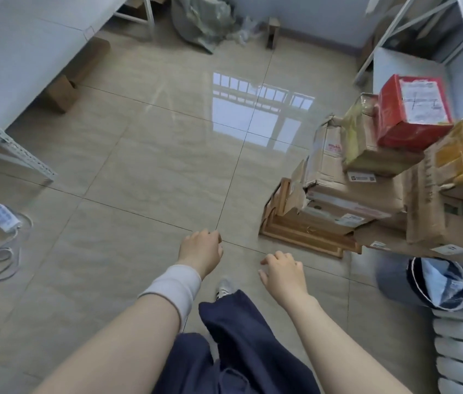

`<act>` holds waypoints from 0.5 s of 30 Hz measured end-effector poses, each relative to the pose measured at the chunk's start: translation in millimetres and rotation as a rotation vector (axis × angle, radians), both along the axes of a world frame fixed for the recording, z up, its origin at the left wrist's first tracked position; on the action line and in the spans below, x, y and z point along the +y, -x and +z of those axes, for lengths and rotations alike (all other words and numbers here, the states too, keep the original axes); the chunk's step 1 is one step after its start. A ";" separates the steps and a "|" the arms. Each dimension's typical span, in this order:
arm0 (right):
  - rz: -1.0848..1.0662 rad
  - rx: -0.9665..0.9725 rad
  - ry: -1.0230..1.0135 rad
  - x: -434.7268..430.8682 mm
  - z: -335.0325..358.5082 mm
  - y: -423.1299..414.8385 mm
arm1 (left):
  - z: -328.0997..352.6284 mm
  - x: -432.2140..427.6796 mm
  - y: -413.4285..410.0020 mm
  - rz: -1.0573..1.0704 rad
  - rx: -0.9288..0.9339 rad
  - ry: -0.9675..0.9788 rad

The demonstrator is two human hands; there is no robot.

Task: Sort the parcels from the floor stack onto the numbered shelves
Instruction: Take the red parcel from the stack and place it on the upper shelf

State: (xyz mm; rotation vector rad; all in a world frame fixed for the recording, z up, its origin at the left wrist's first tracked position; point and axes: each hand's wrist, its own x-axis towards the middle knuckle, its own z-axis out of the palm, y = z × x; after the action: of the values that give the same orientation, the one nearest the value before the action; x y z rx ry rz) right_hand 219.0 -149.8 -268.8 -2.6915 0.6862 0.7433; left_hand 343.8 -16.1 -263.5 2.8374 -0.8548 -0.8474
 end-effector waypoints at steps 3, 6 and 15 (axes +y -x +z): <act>0.036 -0.020 0.005 -25.8 4.0 -49.4 | 3.4 -29.2 -38.3 0.004 -0.014 0.017; 0.043 -0.038 0.016 -50.9 6.3 -97.4 | 4.3 -51.9 -78.7 0.013 -0.027 0.036; -0.026 -0.043 0.012 -117.4 7.9 -240.9 | -3.5 -119.1 -223.6 -0.046 -0.026 0.018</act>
State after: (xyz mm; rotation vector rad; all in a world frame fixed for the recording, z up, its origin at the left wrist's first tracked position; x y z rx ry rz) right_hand 459.9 -267.2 -261.0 -2.6958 0.7156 0.6757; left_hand 567.5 -135.2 -267.0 2.8298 -0.9287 -0.8061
